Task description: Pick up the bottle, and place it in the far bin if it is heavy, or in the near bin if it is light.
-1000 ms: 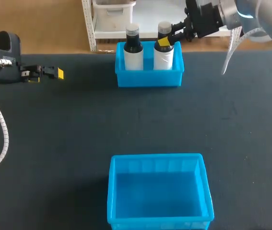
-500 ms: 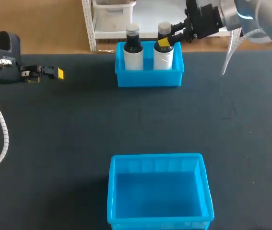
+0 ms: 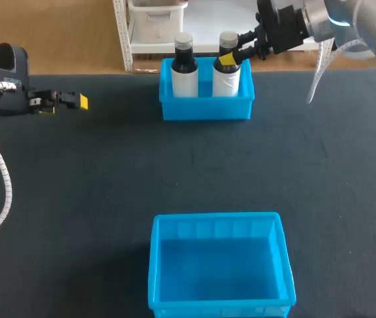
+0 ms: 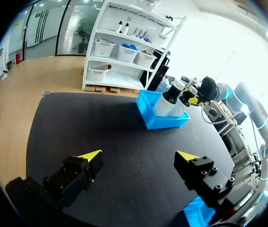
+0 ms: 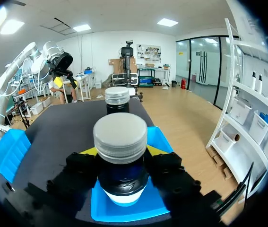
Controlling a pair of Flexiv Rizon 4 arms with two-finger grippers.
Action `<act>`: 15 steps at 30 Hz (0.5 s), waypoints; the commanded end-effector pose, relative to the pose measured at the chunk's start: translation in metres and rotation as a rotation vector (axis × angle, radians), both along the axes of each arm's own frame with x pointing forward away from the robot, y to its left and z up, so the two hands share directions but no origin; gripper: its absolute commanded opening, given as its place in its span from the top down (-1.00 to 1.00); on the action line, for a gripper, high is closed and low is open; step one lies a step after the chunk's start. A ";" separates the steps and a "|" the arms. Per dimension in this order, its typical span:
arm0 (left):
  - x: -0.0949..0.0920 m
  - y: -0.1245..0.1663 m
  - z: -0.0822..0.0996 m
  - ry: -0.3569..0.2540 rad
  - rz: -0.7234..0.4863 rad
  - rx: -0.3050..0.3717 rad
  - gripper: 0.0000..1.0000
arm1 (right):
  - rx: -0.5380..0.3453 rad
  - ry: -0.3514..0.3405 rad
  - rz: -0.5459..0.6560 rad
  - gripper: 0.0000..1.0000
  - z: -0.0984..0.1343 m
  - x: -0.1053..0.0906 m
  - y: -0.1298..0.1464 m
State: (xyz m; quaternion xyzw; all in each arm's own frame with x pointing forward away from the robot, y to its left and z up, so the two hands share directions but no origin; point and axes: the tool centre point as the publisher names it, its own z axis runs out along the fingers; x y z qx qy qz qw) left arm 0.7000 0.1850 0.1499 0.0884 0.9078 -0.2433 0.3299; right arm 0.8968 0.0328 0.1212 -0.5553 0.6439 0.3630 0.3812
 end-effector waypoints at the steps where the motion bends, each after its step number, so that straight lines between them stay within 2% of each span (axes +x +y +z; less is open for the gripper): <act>1: 0.000 0.000 0.000 0.000 0.000 0.000 -1.00 | -0.001 0.004 0.004 -1.00 0.003 0.004 0.001; 15: 0.000 0.000 0.000 0.000 0.000 0.000 -1.00 | 0.006 0.003 -0.021 -1.00 0.019 -0.007 -0.019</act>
